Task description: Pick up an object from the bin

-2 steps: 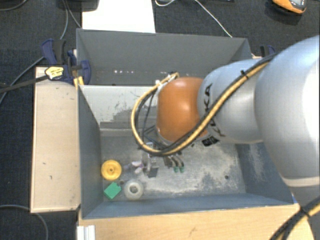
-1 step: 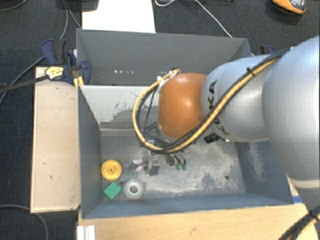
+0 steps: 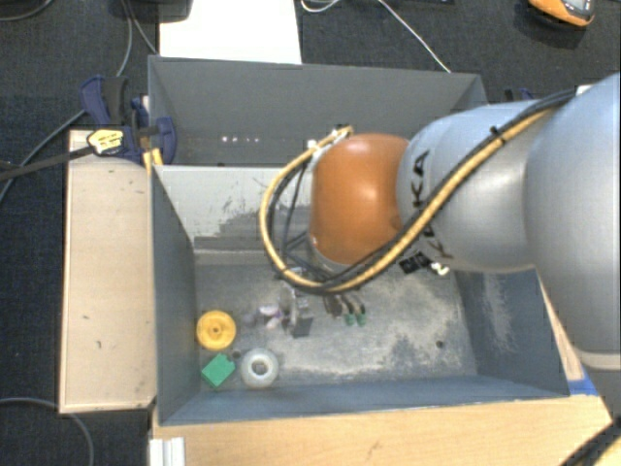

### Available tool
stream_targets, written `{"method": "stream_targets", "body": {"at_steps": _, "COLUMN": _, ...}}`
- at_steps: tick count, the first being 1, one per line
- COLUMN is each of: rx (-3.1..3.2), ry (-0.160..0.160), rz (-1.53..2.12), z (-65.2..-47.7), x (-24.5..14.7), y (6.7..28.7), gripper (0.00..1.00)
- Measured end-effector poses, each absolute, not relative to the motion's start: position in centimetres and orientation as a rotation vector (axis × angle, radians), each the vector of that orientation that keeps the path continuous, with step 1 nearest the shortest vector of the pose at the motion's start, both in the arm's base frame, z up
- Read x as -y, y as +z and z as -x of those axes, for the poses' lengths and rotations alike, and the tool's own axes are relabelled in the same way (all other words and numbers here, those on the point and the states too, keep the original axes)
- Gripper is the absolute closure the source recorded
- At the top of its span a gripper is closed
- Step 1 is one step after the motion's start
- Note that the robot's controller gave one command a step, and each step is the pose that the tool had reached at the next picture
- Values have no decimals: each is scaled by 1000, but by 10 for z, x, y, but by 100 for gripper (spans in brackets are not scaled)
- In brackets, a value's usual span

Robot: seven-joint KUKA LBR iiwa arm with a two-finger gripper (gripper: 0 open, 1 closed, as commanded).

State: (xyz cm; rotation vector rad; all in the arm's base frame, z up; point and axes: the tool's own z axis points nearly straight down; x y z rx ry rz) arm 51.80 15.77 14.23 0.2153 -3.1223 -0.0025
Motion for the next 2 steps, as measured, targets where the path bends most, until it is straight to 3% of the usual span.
{"method": "stream_targets", "body": {"at_steps": 2, "rx": 3129, "ry": -5, "rz": -210, "z": -519, "x": -158, "y": 170, "gripper": 100}}
